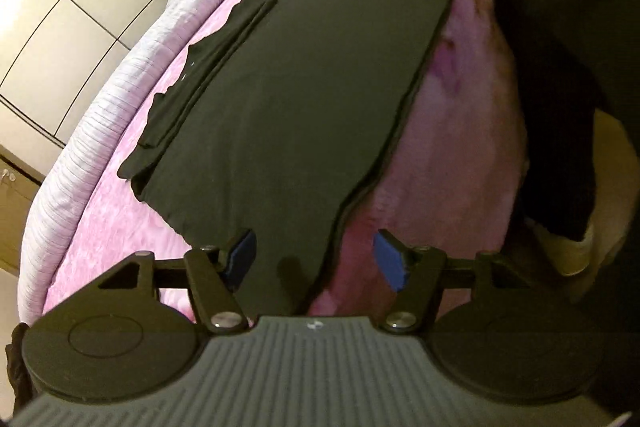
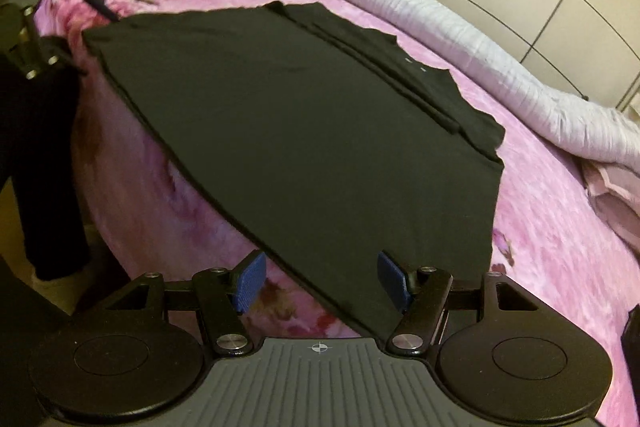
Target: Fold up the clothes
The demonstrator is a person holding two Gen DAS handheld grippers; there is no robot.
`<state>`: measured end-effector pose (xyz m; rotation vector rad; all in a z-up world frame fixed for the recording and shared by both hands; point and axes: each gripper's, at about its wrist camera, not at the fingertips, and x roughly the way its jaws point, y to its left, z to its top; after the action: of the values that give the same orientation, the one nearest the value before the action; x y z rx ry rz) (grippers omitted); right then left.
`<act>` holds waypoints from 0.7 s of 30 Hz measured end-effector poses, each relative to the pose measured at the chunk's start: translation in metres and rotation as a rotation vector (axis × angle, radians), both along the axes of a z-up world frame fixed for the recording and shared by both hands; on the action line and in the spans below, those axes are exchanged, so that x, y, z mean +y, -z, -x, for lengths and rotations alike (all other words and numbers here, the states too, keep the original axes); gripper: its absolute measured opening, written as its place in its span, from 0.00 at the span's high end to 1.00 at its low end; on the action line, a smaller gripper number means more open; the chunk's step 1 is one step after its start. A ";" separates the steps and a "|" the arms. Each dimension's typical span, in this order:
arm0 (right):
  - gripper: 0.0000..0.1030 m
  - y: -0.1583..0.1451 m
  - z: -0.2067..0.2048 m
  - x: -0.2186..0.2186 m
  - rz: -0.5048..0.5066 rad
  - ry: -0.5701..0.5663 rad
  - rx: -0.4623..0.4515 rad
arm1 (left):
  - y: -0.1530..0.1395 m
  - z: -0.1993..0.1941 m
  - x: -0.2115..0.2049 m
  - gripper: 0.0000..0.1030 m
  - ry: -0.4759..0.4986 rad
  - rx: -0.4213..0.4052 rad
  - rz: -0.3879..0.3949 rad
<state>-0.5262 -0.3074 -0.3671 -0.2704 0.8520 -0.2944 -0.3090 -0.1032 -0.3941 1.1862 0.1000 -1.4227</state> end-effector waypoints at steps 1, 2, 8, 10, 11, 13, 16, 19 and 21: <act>0.37 0.003 -0.001 -0.003 0.002 -0.003 0.005 | -0.001 -0.003 -0.005 0.46 -0.008 0.025 -0.011; 0.37 0.003 -0.002 -0.005 -0.002 0.001 0.006 | -0.003 -0.007 -0.008 0.46 -0.011 0.048 -0.022; 0.37 -0.003 0.004 -0.006 -0.024 0.015 -0.026 | -0.019 -0.022 -0.004 0.54 -0.021 0.115 0.000; 0.37 -0.005 0.004 -0.005 -0.029 0.019 -0.040 | -0.016 -0.024 -0.004 0.54 -0.029 0.079 0.008; 0.37 -0.005 0.003 -0.003 -0.030 0.016 -0.047 | -0.014 -0.022 -0.005 0.54 -0.025 0.054 0.009; 0.37 -0.003 -0.002 0.003 -0.025 -0.003 -0.064 | -0.009 -0.014 -0.007 0.58 -0.004 -0.009 0.016; 0.37 0.003 -0.010 0.019 0.019 -0.065 -0.087 | -0.007 -0.006 -0.009 0.82 0.007 -0.034 0.030; 0.37 0.009 -0.021 0.040 0.049 -0.161 -0.118 | -0.014 -0.006 -0.013 0.96 -0.025 0.045 0.040; 0.37 0.012 -0.032 0.053 0.072 -0.234 -0.146 | -0.021 -0.010 -0.015 0.96 -0.055 0.095 0.051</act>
<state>-0.4945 -0.2541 -0.3793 -0.4073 0.6595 -0.1244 -0.2989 -0.1182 -0.3729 1.0666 0.1608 -1.4254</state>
